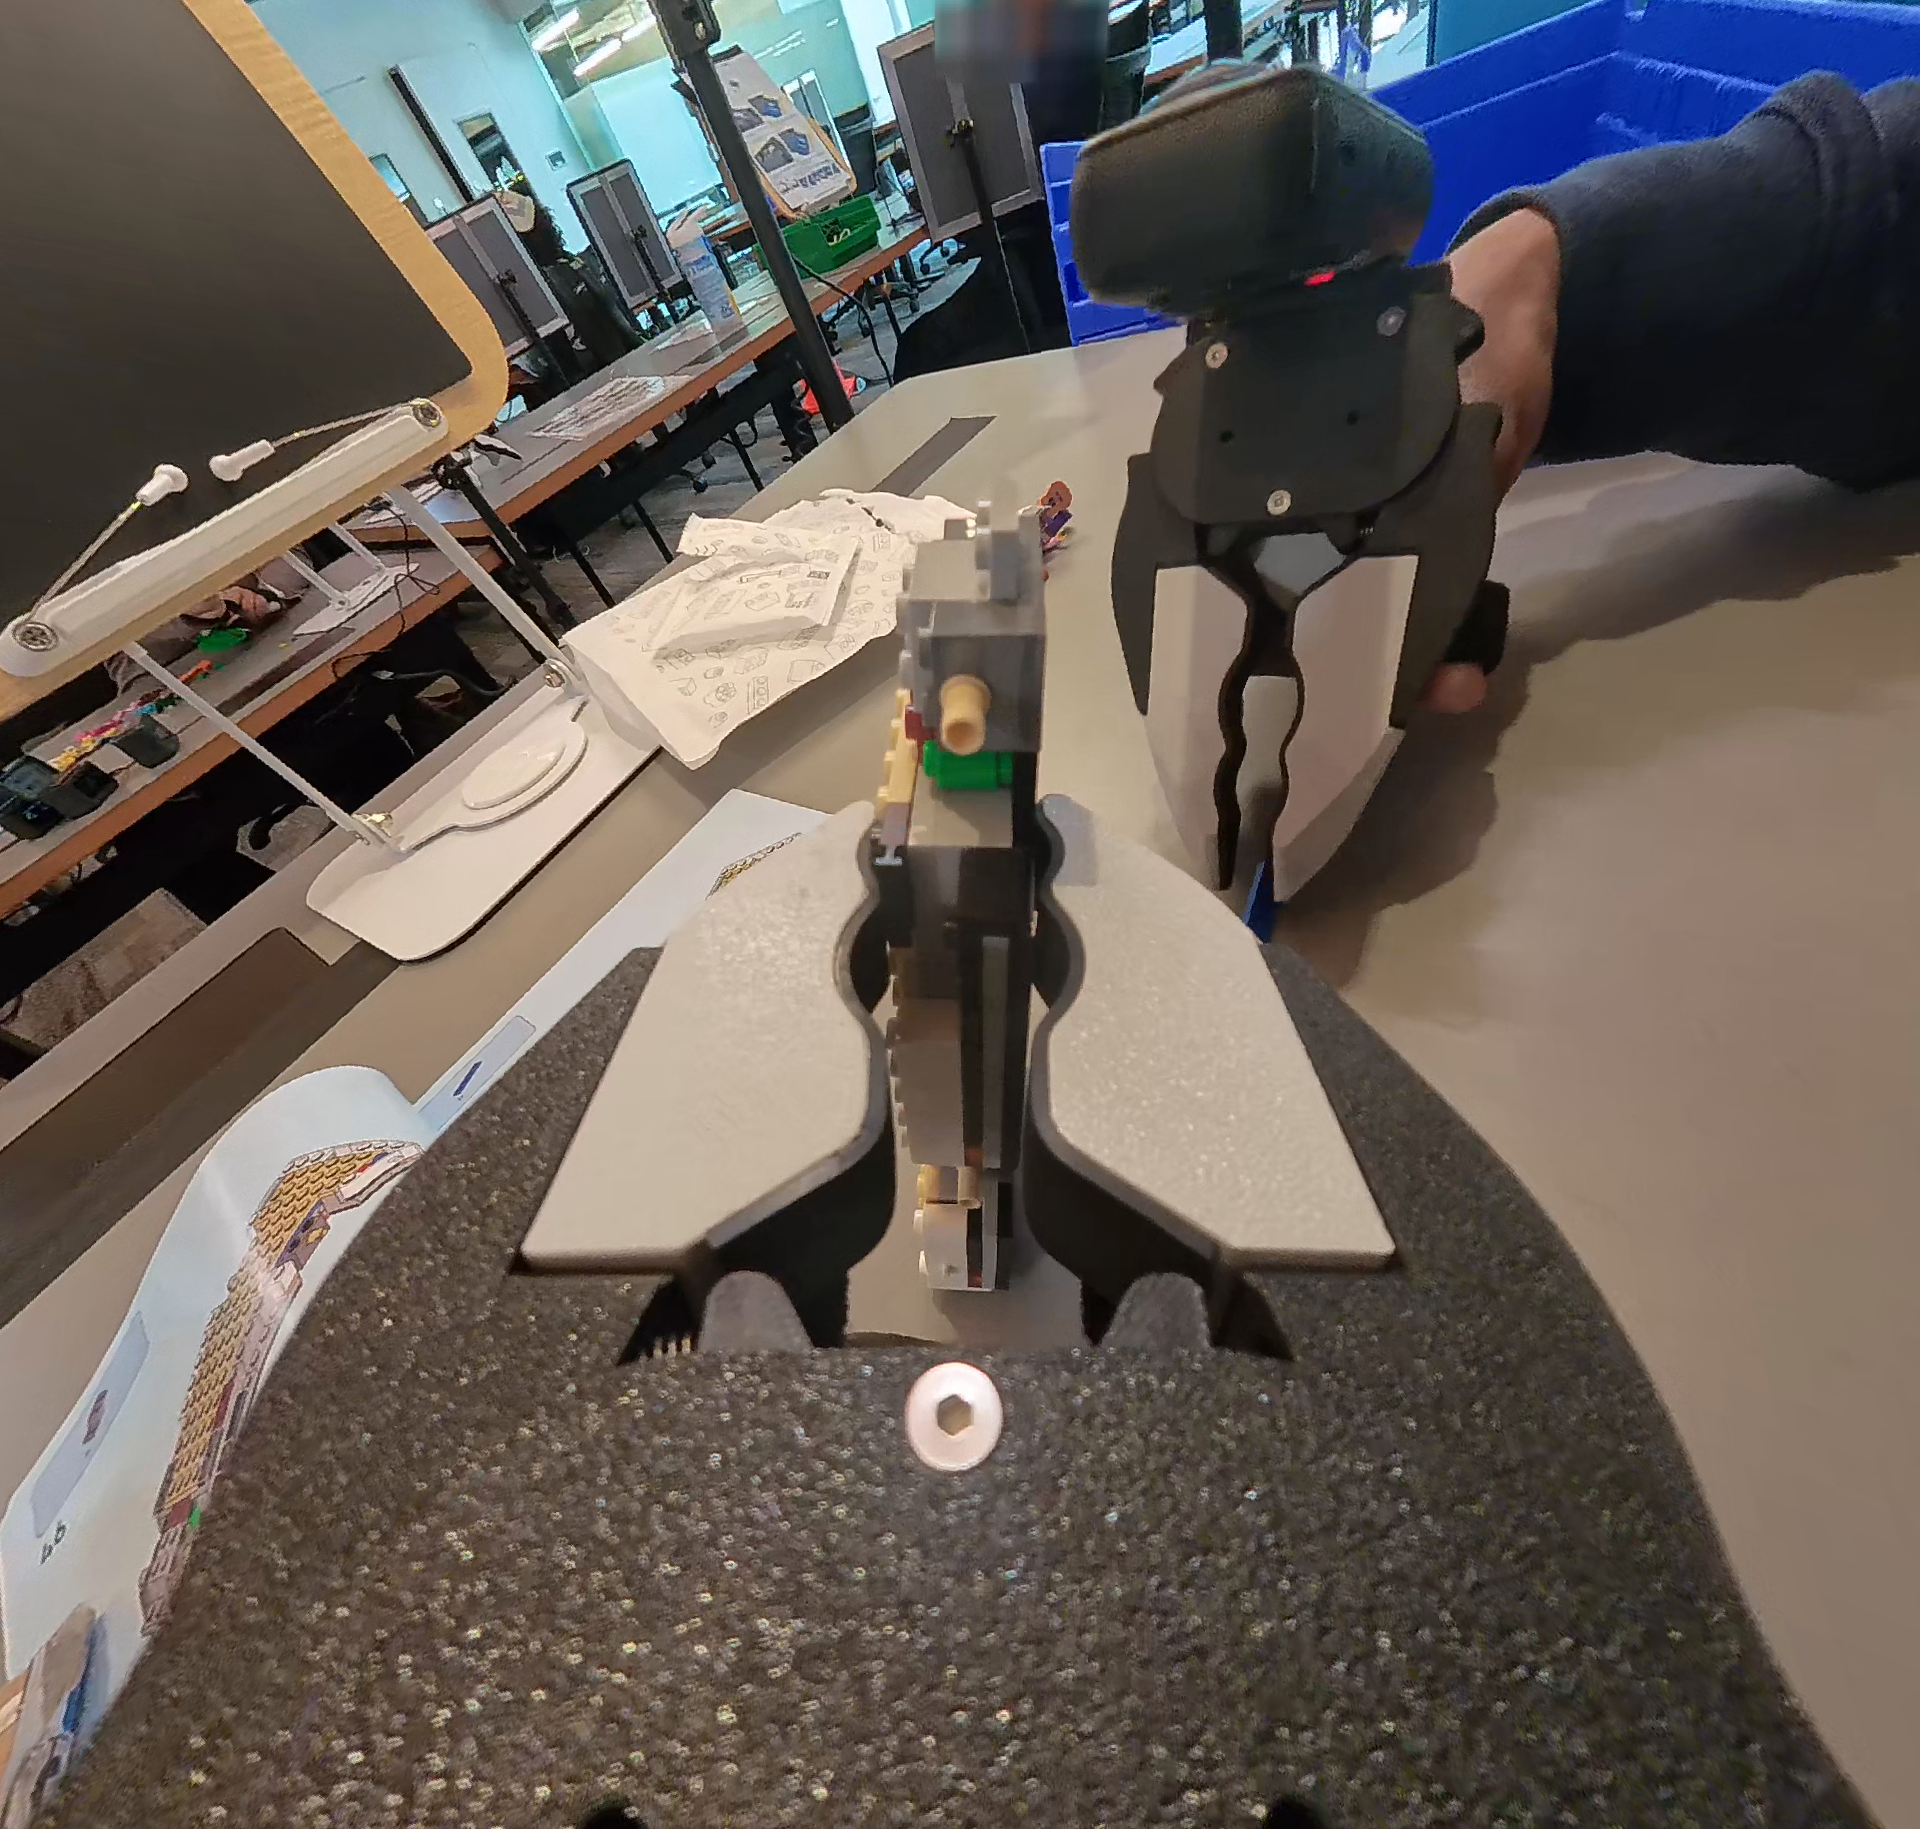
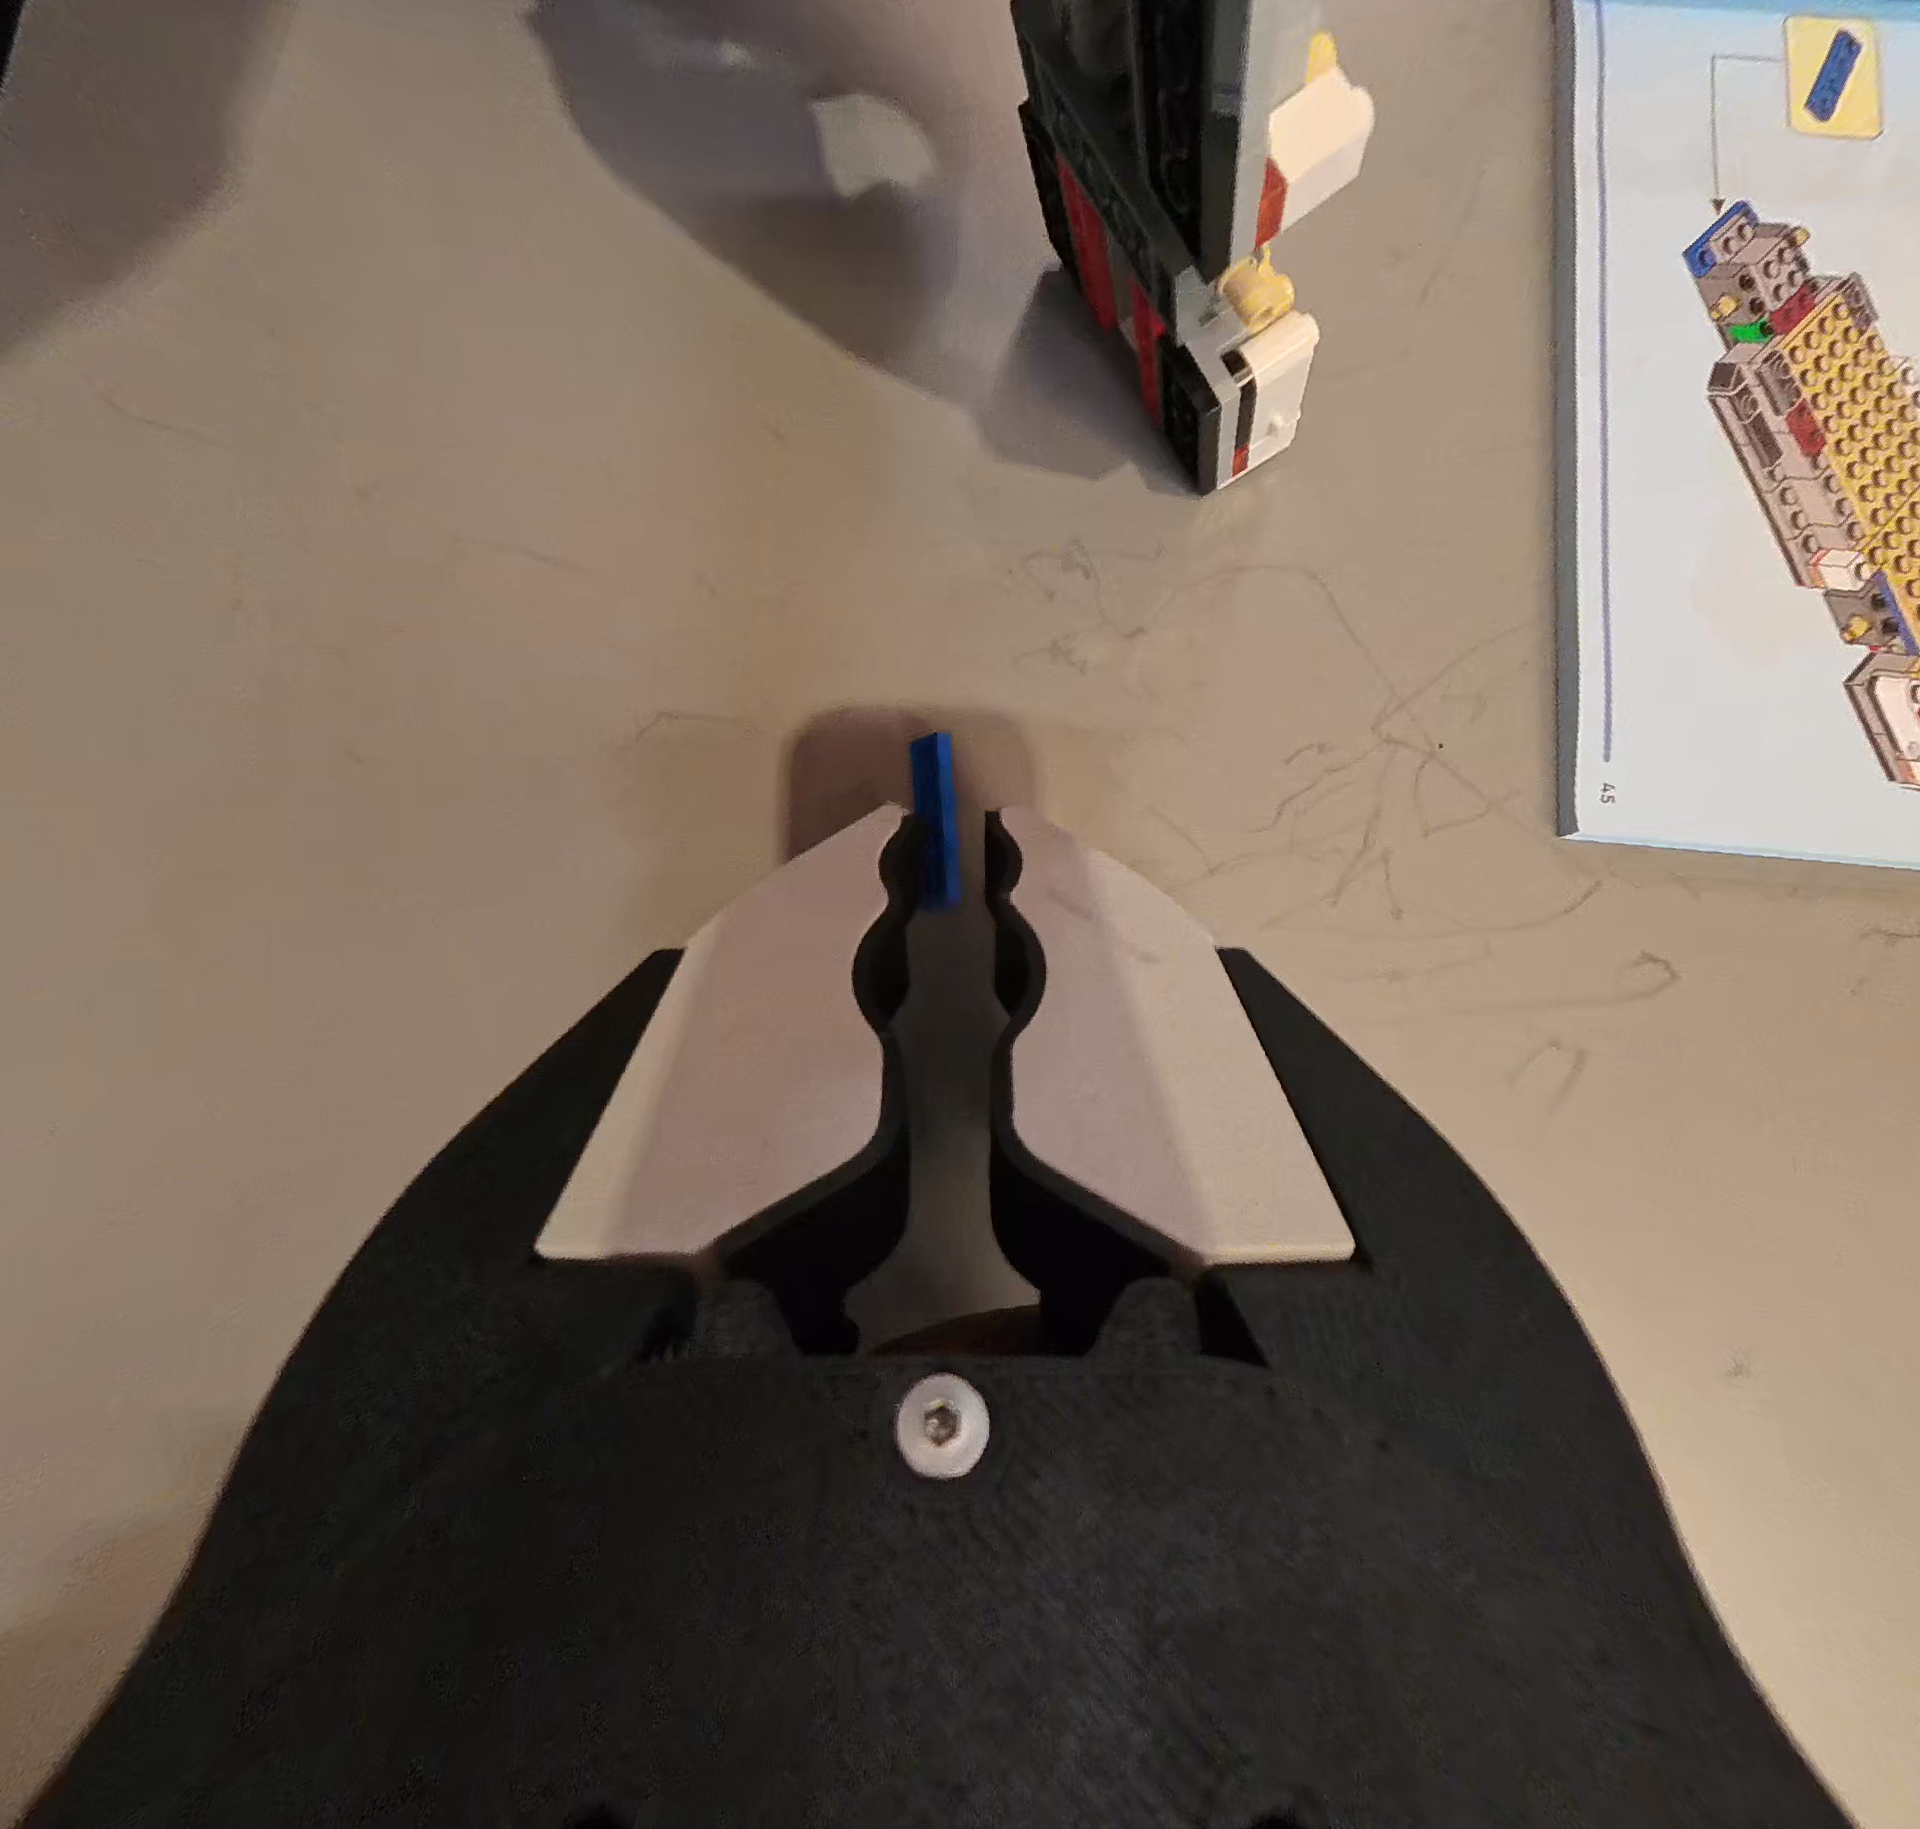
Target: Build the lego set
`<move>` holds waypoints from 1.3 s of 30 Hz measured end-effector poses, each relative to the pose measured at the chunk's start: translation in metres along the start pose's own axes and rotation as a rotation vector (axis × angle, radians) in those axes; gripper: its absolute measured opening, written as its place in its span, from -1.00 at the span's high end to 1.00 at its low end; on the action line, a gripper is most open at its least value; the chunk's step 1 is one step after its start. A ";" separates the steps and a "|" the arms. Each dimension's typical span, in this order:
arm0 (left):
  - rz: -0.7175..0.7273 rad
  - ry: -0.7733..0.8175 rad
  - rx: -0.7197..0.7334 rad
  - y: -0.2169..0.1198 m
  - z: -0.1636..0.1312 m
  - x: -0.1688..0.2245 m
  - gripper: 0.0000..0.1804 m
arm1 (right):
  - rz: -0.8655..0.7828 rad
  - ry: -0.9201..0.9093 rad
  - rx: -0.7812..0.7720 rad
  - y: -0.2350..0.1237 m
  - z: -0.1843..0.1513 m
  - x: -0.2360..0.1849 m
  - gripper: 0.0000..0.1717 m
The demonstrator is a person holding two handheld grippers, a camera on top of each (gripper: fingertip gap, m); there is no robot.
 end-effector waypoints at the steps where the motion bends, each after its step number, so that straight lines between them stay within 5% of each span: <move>1: 0.000 -0.001 0.000 0.000 0.000 0.000 0.74 | 0.003 -0.001 -0.005 0.001 0.000 0.000 0.86; 20: -0.003 -0.007 0.000 0.000 0.000 -0.001 0.74 | -0.038 -0.080 -0.046 0.004 -0.002 -0.002 0.92; 39: -0.003 -0.001 0.000 0.000 0.000 0.000 0.74 | 0.019 0.064 -0.011 -0.003 -0.003 0.003 0.89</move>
Point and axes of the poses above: each gripper's, where its closed fingertips meet, y out along the fingers, z out of its top, x = y × z across the jaws, the point moved 4 cm from there along -y, back along the fingers
